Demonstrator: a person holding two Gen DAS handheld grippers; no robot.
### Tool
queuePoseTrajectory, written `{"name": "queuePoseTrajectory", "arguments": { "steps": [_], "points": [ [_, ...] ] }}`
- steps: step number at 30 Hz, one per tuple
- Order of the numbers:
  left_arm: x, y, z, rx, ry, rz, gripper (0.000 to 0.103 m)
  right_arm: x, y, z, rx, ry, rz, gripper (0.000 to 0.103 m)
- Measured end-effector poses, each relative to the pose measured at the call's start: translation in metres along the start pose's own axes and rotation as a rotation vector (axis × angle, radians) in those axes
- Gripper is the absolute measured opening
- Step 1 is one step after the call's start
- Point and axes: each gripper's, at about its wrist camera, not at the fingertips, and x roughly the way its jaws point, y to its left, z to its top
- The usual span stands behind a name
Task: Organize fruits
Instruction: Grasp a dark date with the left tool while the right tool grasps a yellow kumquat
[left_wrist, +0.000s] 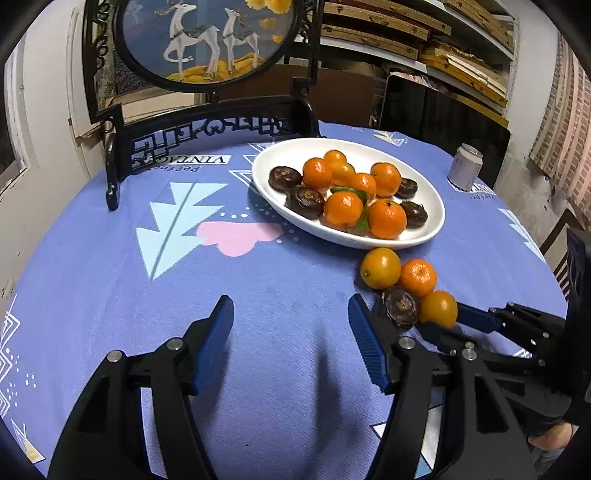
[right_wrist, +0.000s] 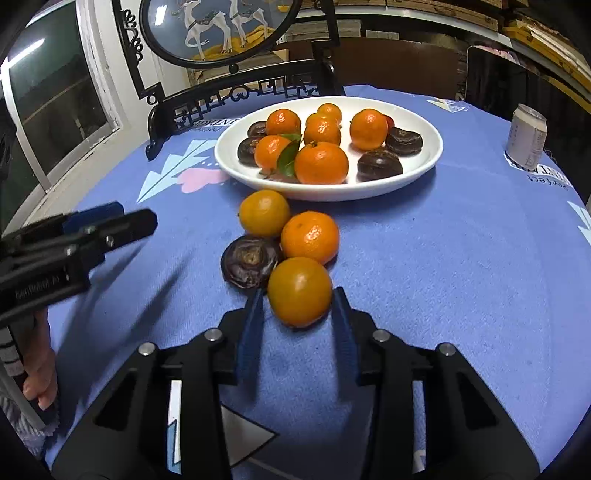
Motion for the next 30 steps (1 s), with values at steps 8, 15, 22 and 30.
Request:
{"name": "queuePoseTrajectory", "arguments": {
  "steps": [8,15,22,30],
  "points": [
    [0.0,-0.018,-0.006,0.086,0.008,-0.042,0.065,0.001,-0.013,0.007,0.05,0.023,0.028,0.036],
    [0.009,-0.048,-0.014,0.16,0.028,-0.091,0.065,-0.036,-0.055,0.021,0.191,-0.081,-0.004,0.036],
    [0.029,-0.081,-0.017,0.251,0.053,-0.068,0.065,-0.039,-0.056,0.023,0.201,-0.084,0.018,0.036],
    [0.047,-0.071,-0.008,0.201,0.078,-0.033,0.067,-0.041,-0.057,0.021,0.206,-0.084,0.027,0.036]
  ]
}}
